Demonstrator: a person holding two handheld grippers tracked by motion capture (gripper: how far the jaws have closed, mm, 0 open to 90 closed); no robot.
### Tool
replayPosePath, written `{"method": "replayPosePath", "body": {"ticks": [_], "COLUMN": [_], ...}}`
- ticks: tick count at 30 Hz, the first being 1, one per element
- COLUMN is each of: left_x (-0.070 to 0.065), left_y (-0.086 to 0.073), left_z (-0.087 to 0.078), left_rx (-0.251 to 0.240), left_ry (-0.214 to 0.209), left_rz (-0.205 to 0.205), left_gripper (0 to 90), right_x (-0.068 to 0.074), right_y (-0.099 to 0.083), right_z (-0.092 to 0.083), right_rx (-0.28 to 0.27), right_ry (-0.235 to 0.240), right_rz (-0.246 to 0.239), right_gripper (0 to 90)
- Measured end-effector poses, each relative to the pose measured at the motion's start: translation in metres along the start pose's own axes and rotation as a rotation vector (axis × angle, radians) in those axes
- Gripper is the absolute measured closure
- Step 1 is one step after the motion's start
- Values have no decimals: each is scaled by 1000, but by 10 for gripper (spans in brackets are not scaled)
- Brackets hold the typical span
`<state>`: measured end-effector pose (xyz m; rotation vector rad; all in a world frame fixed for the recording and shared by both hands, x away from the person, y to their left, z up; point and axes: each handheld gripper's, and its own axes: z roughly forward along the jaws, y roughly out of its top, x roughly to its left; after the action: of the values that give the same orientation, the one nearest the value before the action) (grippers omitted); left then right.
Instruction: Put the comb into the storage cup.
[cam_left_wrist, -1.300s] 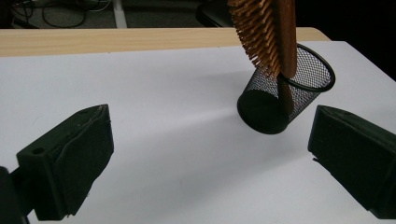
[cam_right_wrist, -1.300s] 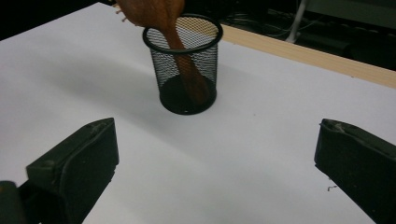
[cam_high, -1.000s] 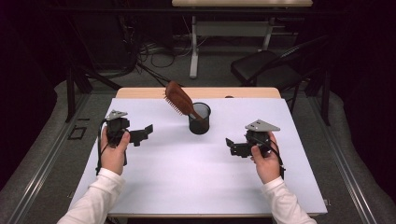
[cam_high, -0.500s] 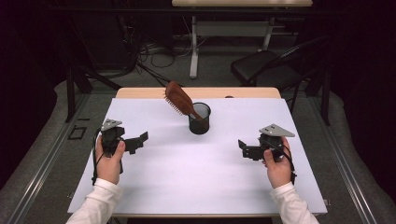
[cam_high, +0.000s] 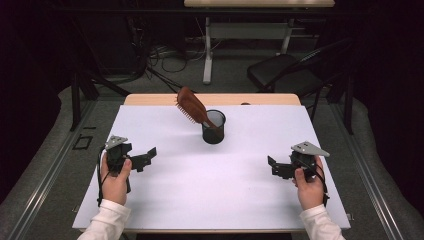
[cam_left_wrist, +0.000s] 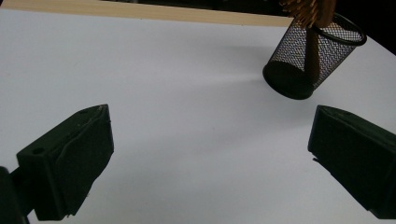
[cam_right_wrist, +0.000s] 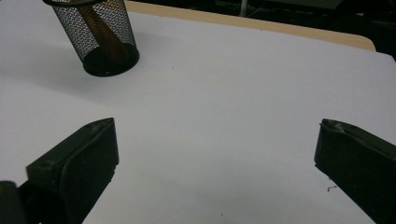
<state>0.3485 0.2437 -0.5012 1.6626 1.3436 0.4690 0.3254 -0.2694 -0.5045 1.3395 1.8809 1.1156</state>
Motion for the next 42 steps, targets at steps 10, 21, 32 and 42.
{"method": "replayPosePath", "body": {"ticks": [10,21,32,42], "left_x": [4,8,10,14], "left_y": [-15,-30,-36,-42], "left_z": [-5,-3,-1,-2], "left_rx": [-17,-16,-20,-19], "left_ry": [-2,4,14,27], "left_rz": [-2,-7,8,3], "left_gripper": [5,4,5,4], "right_x": [-7,-7,-9,-13], "right_y": [-15,-22,-29,-35], "right_z": [-5,-6,-3,0], "right_rx": [19,2,7,18], "right_ry": [-16,-23,-24,-23], "right_rz": [13,26,37,61], "right_gripper": [0,0,0,0]}}
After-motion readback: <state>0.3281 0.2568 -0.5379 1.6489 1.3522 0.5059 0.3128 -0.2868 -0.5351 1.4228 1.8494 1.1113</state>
